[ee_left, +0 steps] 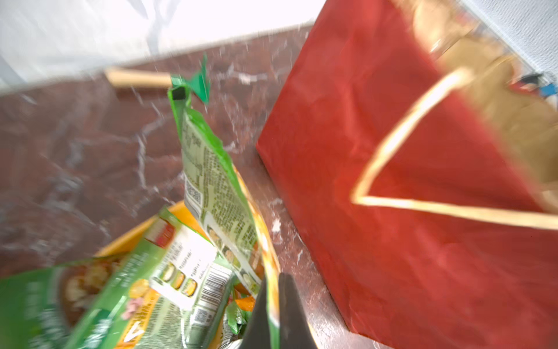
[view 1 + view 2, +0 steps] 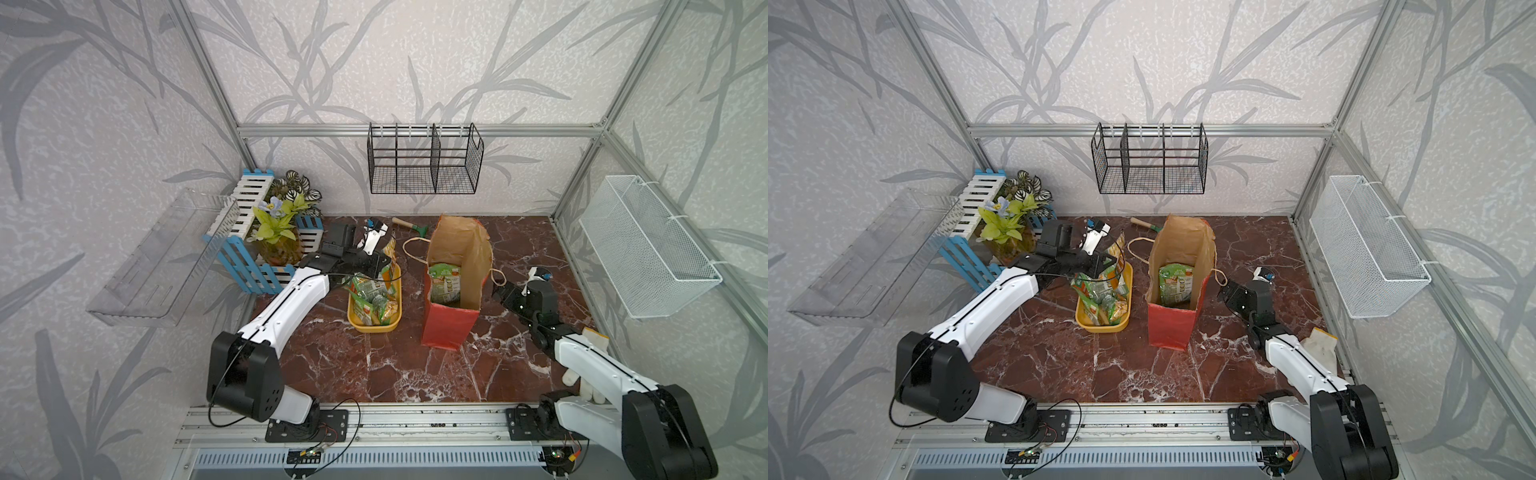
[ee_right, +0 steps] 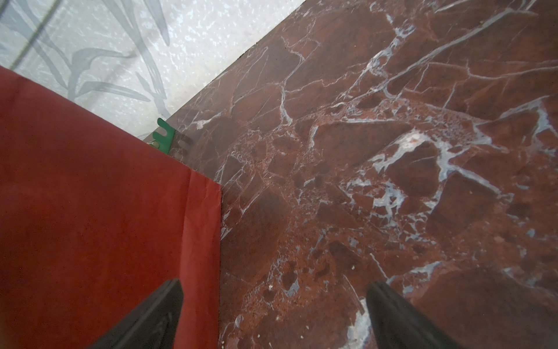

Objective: Place the condiment packets inside the bag
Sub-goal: Pick up the condiment packet from the storage box, then place the condiment packet in the paper bag.

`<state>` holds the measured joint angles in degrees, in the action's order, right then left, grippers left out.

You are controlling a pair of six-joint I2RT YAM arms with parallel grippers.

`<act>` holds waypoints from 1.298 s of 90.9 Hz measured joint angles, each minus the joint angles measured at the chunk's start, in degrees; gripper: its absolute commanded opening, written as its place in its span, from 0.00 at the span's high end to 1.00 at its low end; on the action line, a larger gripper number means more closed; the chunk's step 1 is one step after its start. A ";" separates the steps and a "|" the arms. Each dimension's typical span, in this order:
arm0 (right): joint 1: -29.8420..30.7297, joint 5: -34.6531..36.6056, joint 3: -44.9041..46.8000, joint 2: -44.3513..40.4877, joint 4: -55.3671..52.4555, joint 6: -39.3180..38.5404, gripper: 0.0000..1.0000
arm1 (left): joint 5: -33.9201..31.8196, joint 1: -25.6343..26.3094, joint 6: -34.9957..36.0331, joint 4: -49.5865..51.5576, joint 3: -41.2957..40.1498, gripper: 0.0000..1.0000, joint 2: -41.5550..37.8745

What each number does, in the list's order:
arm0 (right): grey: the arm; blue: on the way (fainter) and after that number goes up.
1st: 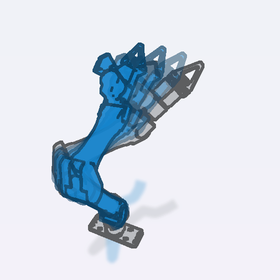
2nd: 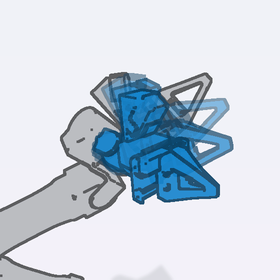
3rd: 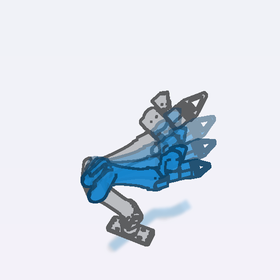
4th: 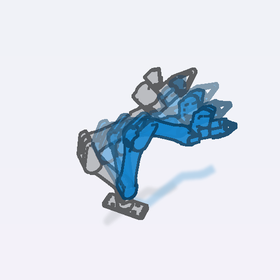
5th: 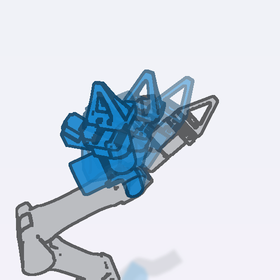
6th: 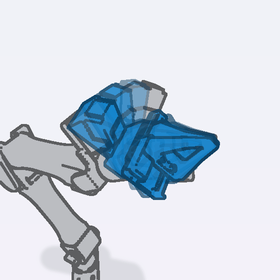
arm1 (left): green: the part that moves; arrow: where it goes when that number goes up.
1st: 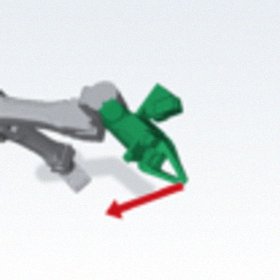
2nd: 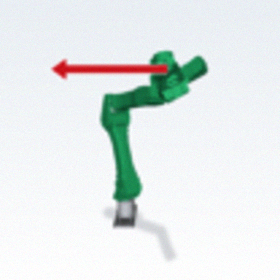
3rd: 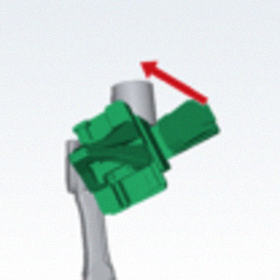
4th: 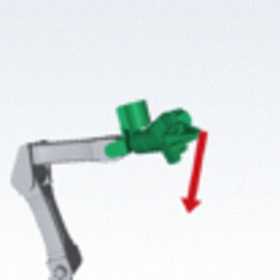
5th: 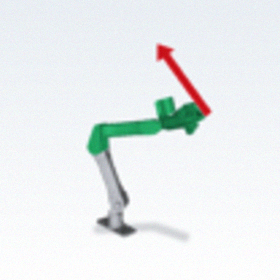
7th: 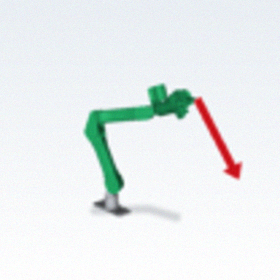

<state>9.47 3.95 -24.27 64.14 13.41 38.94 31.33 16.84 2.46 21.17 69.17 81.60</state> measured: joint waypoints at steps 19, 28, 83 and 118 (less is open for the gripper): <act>0.00 0.00 0.00 0.55 0.00 0.13 0.01 | -4.42 1.62 3.96 0.42 3.56 1.00 -7.72; 0.00 0.00 -0.02 0.90 0.00 0.17 0.01 | -5.20 3.54 5.77 1.40 7.43 1.00 -8.61; 0.00 -1.03 -0.44 2.14 0.02 0.24 0.01 | -6.23 21.81 8.28 5.55 25.86 1.00 1.62; 0.00 -1.49 -0.96 2.14 0.00 0.24 0.01 | -7.87 25.53 6.34 6.47 25.81 1.00 9.38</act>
<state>9.47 2.46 -25.23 66.28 13.41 39.18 23.46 42.37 8.80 27.64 94.98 90.98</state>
